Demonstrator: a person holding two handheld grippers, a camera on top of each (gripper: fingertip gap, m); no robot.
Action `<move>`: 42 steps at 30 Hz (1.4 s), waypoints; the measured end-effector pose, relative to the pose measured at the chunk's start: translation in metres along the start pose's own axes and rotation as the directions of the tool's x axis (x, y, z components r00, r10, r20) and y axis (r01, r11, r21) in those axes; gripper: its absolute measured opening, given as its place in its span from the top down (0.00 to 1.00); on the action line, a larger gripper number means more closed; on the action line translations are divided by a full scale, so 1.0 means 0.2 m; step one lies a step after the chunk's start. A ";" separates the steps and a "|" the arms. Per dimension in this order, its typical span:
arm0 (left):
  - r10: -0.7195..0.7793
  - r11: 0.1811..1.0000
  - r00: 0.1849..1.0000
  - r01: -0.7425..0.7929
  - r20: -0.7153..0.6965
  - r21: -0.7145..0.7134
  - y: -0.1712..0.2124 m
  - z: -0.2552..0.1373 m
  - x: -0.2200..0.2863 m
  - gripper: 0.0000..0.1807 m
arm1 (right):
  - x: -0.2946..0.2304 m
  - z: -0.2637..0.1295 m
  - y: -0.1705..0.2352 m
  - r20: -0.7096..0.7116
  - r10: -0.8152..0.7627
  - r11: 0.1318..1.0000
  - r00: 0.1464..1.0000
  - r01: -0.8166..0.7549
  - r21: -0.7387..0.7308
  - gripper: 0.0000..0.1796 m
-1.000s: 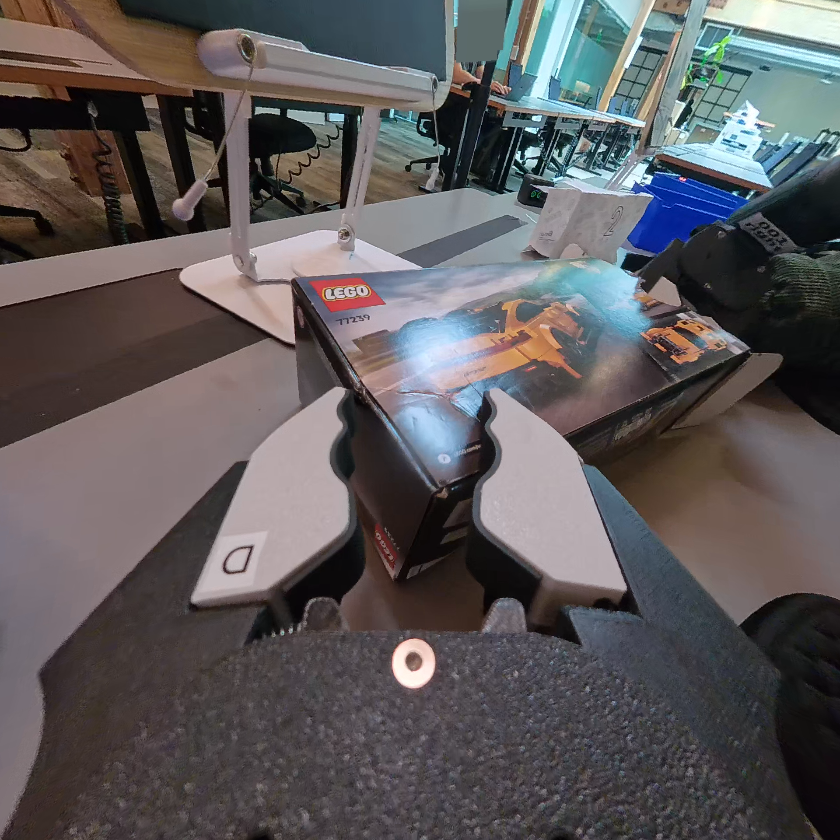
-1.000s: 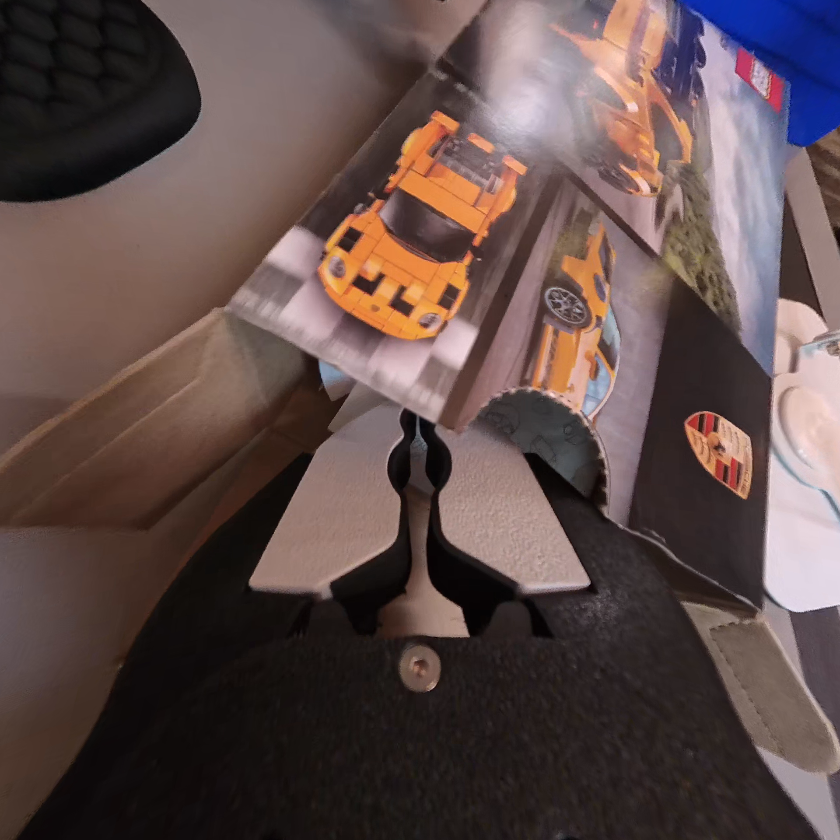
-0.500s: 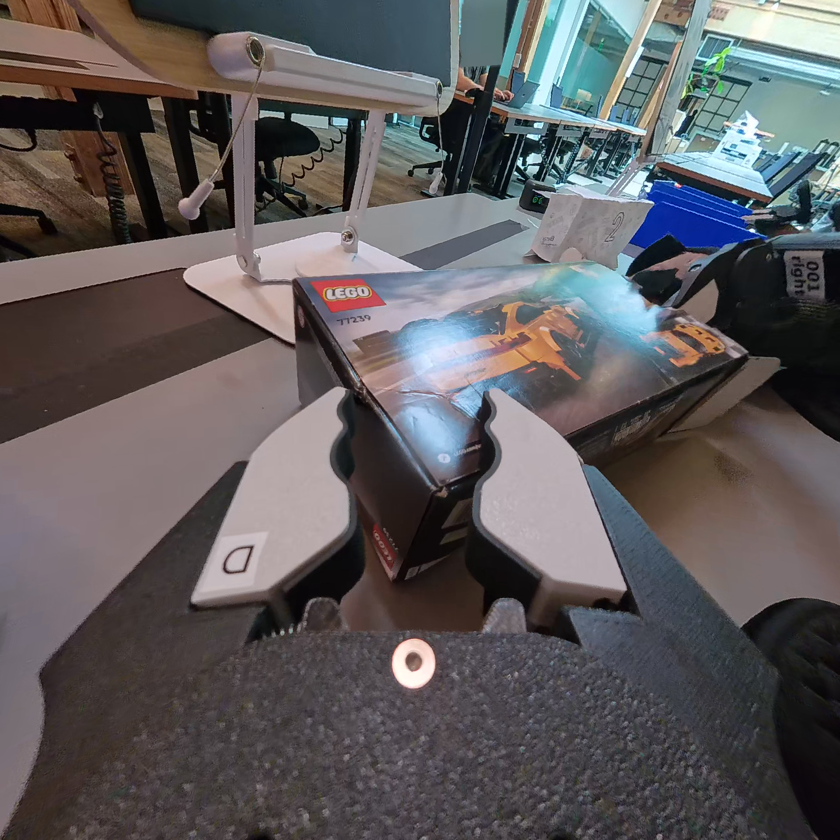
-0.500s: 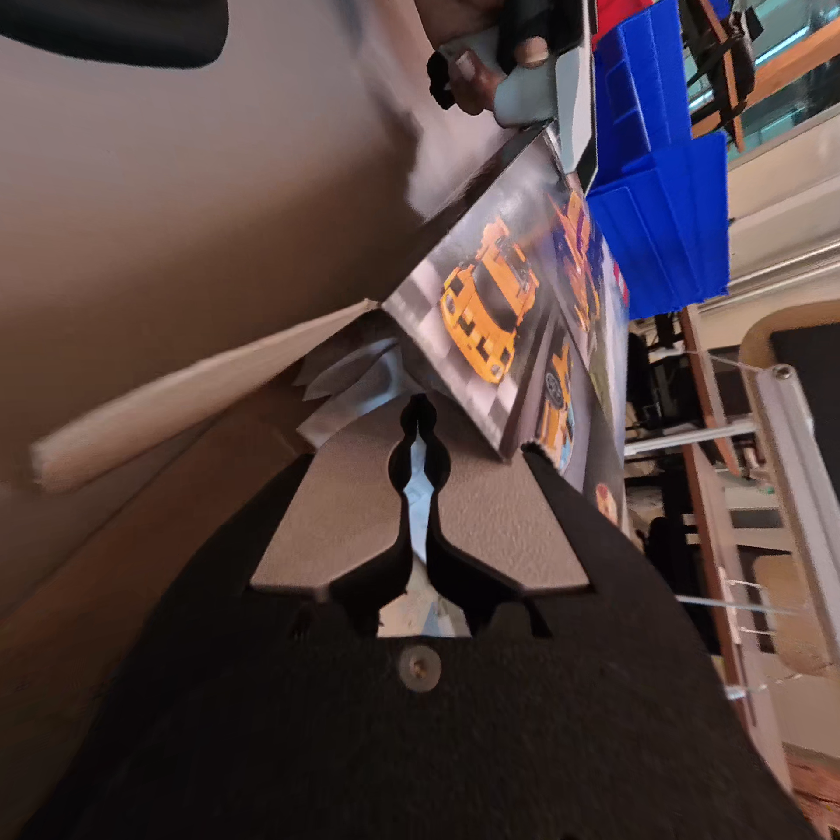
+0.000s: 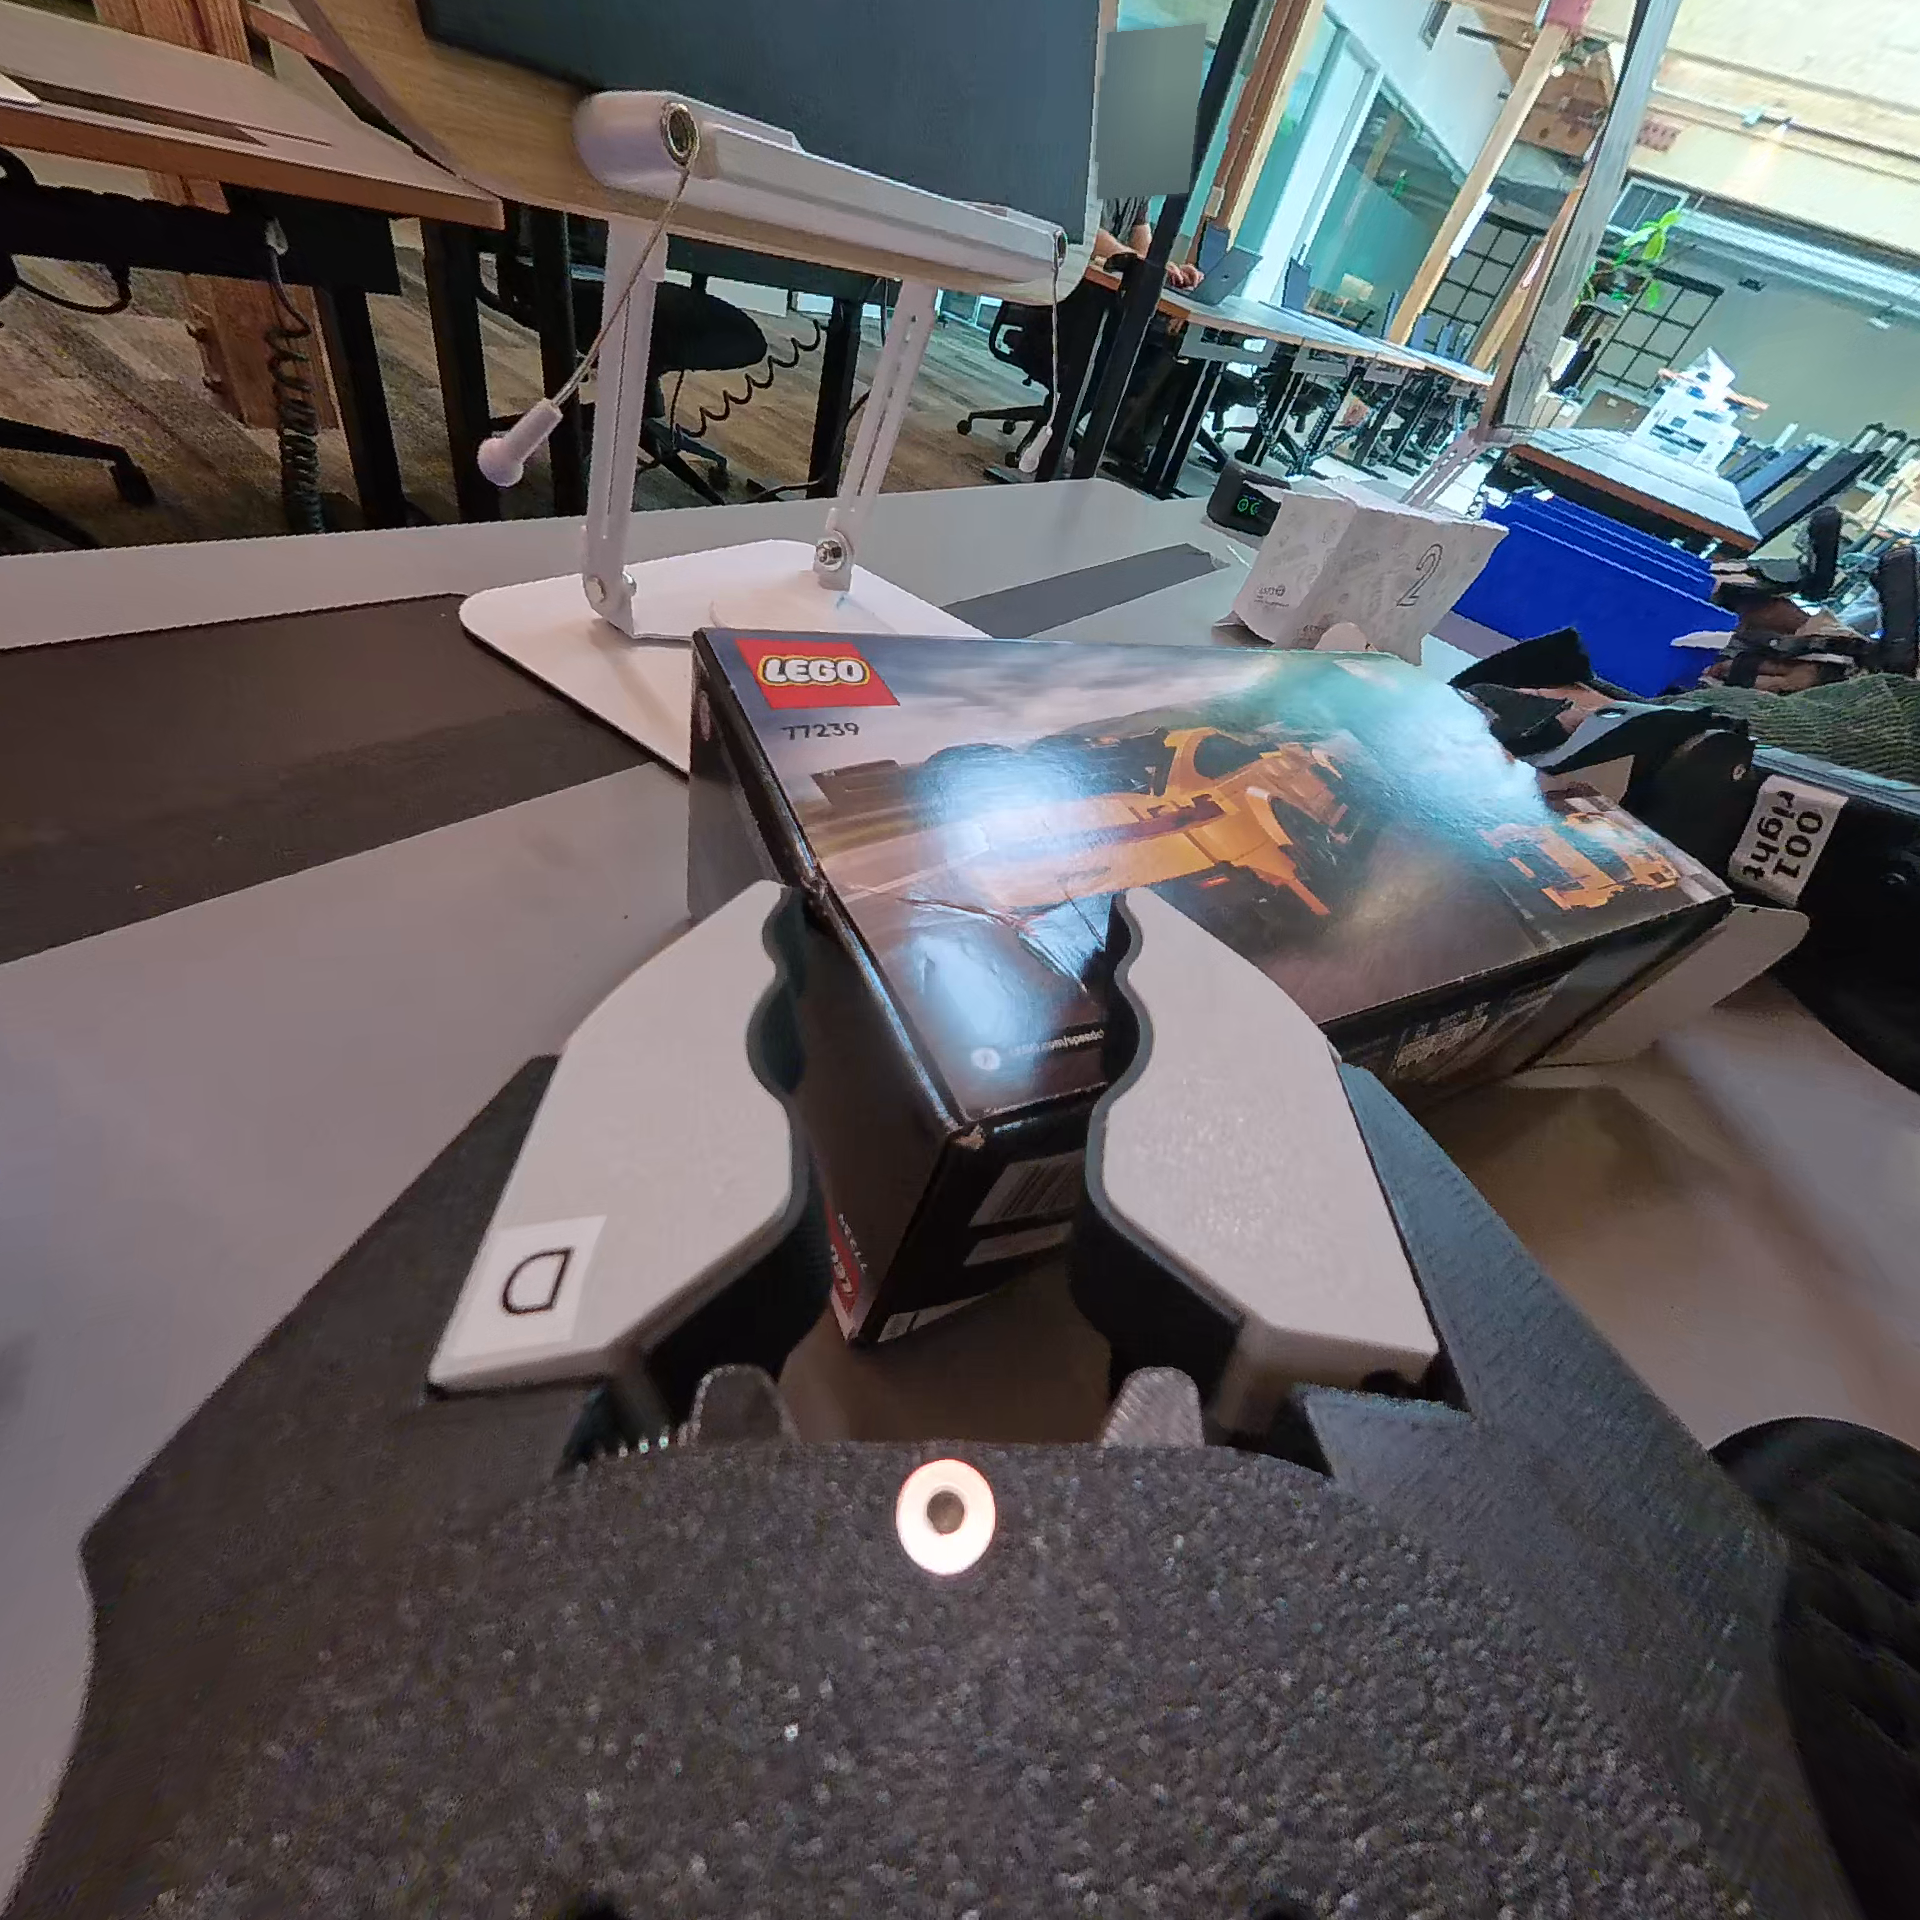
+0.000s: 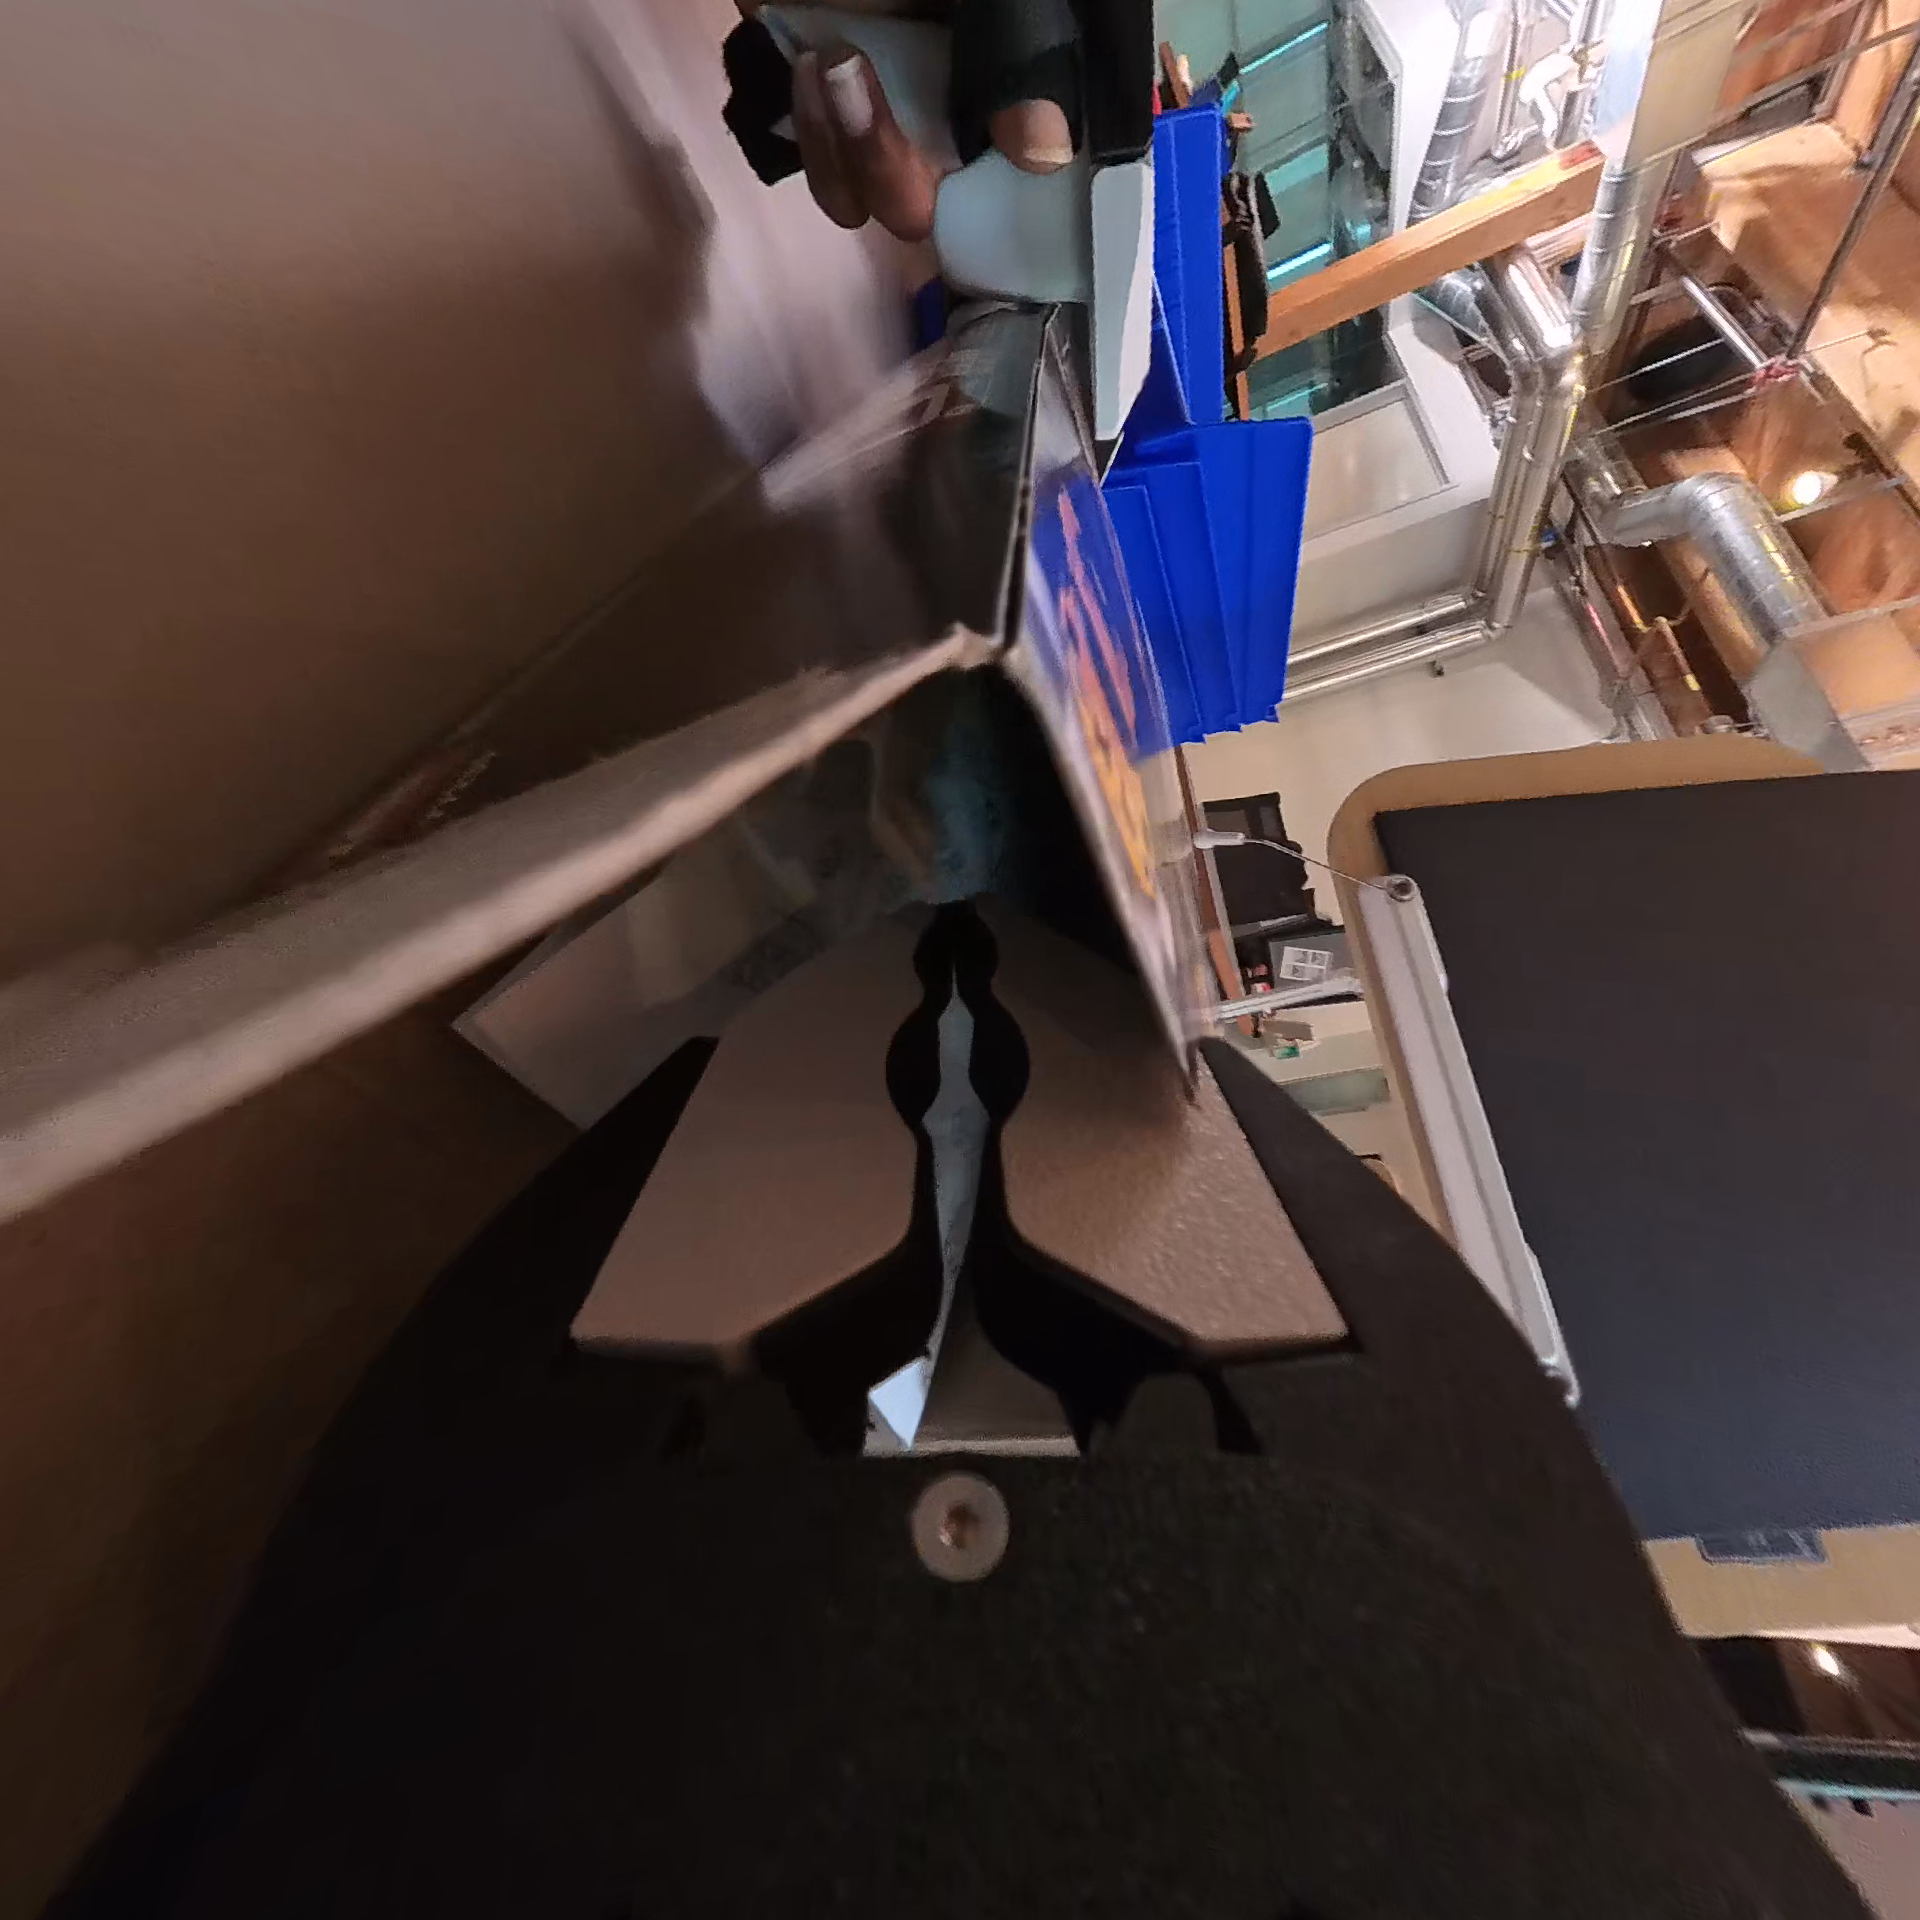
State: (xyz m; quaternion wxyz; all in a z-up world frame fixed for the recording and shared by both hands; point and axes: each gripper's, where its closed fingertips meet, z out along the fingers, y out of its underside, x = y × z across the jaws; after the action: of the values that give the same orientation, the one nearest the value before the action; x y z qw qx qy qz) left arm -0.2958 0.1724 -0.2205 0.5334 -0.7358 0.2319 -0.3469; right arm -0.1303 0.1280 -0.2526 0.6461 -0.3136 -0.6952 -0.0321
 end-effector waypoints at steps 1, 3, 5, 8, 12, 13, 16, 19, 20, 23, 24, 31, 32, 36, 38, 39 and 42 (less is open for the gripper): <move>0.000 1.000 1.000 0.000 0.001 -0.002 0.00 0.00 0.00 0.69 | 0.00 0.00 0.00 -0.009 -0.007 1.000 1.000 0.007 -0.003 1.00; 0.001 1.000 1.000 -0.001 0.000 0.000 0.00 0.00 0.00 0.70 | -0.02 0.00 -0.01 -0.006 -0.013 1.000 1.000 0.013 -0.006 1.00; 0.010 1.000 1.000 -0.010 0.003 -0.003 0.00 0.00 0.00 0.70 | -0.02 -0.01 -0.01 0.008 -0.024 1.000 1.000 0.024 -0.006 1.00; 0.018 1.000 1.000 -0.018 0.013 -0.002 0.00 0.00 0.00 0.71 | -0.02 -0.07 0.01 0.063 -0.017 1.000 0.998 0.019 -0.018 1.00; 0.022 1.000 1.000 -0.022 0.011 0.001 0.00 -0.01 0.00 0.71 | 0.14 -0.29 0.04 0.103 0.196 0.980 0.975 -0.194 -0.034 1.00; 0.021 1.000 1.000 -0.021 0.010 0.001 0.00 -0.01 0.00 0.71 | 0.23 -0.36 0.05 0.072 0.269 0.963 0.960 -0.267 -0.037 1.00; 0.024 1.000 1.000 -0.024 0.010 0.003 -0.01 -0.01 -0.01 0.73 | 0.56 -0.61 0.25 -0.054 0.411 0.904 0.910 -0.414 -0.107 0.99; 0.028 1.000 1.000 -0.028 0.012 0.004 -0.01 -0.01 -0.01 0.73 | 0.84 -0.90 0.62 -0.173 0.439 0.838 0.882 -0.471 -0.274 0.95; 0.030 1.000 0.999 -0.030 0.013 0.004 -0.01 -0.01 -0.01 0.73 | 0.91 -1.01 0.77 -0.202 0.428 0.808 0.881 -0.473 -0.351 0.92; 0.038 0.999 0.999 -0.038 0.019 -0.001 -0.01 -0.01 -0.01 0.73 | 0.94 -1.31 1.19 -0.193 0.474 0.652 0.859 -0.490 -0.579 0.84; 0.038 0.999 0.999 -0.038 0.019 -0.001 -0.01 -0.01 -0.01 0.73 | 0.90 -1.40 1.30 -0.177 0.520 0.579 0.836 -0.497 -0.646 0.83; 0.038 0.999 0.999 -0.038 0.020 0.002 -0.01 -0.01 -0.01 0.73 | 0.60 -1.66 1.62 -0.081 0.772 0.283 0.631 -0.454 -0.845 0.80; 0.039 0.999 0.999 -0.039 0.021 0.001 -0.01 -0.01 0.00 0.73 | 0.57 -1.66 1.65 -0.072 0.786 0.260 0.614 -0.433 -0.863 0.80; 0.044 0.999 0.999 -0.044 0.023 0.001 -0.01 -0.01 0.00 0.73 | 0.46 -1.66 1.73 -0.044 0.828 0.205 0.558 -0.375 -0.904 0.87; 0.050 0.999 0.998 -0.050 0.026 -0.002 -0.01 -0.01 0.00 0.73 | 0.43 -1.63 1.71 0.000 0.842 0.229 0.540 -0.357 -0.906 1.00; 0.054 0.999 0.998 -0.054 0.027 -0.004 -0.01 -0.01 0.00 0.73 | 0.44 -1.62 1.69 0.015 0.840 0.241 0.543 -0.348 -0.906 1.00; 0.056 0.998 0.998 -0.056 0.022 -0.003 -0.01 -0.01 0.00 0.74 | 0.55 -1.61 1.67 0.011 0.783 0.284 0.622 -0.343 -0.895 1.00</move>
State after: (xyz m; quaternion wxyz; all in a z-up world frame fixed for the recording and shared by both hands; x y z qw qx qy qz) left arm -0.2978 0.1719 -0.2184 0.5447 -0.7333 0.2469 -0.3235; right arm 0.3151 0.2942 -0.2191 0.1969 -0.8082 -0.5533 -0.0427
